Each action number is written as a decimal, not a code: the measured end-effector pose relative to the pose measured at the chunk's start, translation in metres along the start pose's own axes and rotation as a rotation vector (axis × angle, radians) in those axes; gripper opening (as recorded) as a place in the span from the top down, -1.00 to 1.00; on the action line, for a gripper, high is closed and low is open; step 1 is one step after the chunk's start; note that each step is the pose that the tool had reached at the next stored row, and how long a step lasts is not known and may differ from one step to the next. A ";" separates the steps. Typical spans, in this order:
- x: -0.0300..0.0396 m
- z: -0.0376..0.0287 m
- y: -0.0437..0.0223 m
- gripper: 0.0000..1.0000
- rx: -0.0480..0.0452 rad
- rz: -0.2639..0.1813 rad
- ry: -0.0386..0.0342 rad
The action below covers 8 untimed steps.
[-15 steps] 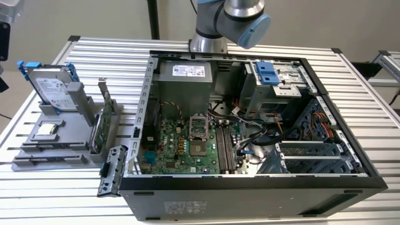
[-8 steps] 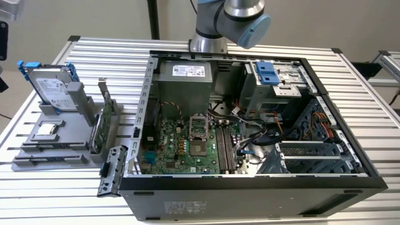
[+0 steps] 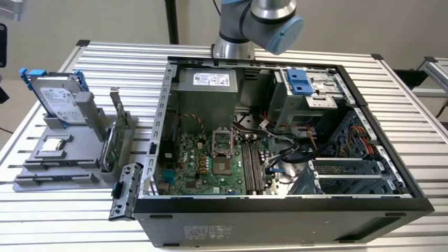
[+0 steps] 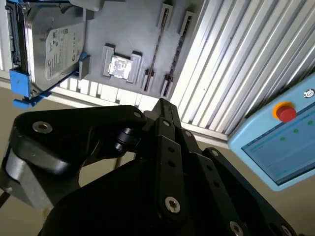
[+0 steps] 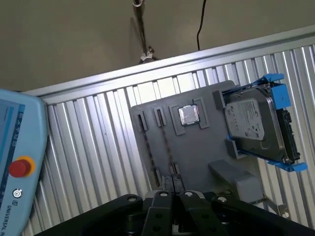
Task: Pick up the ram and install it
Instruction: 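Insert the ram into the slot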
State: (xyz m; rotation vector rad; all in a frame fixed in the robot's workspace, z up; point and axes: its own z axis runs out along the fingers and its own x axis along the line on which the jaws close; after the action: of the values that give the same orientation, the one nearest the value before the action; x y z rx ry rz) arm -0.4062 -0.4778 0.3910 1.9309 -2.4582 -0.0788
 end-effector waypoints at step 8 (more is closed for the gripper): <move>0.0000 0.0000 0.0000 1.00 -0.0001 -0.004 0.0002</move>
State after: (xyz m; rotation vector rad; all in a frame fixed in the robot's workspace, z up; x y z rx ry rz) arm -0.4062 -0.4778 0.3910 1.9357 -2.4542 -0.0787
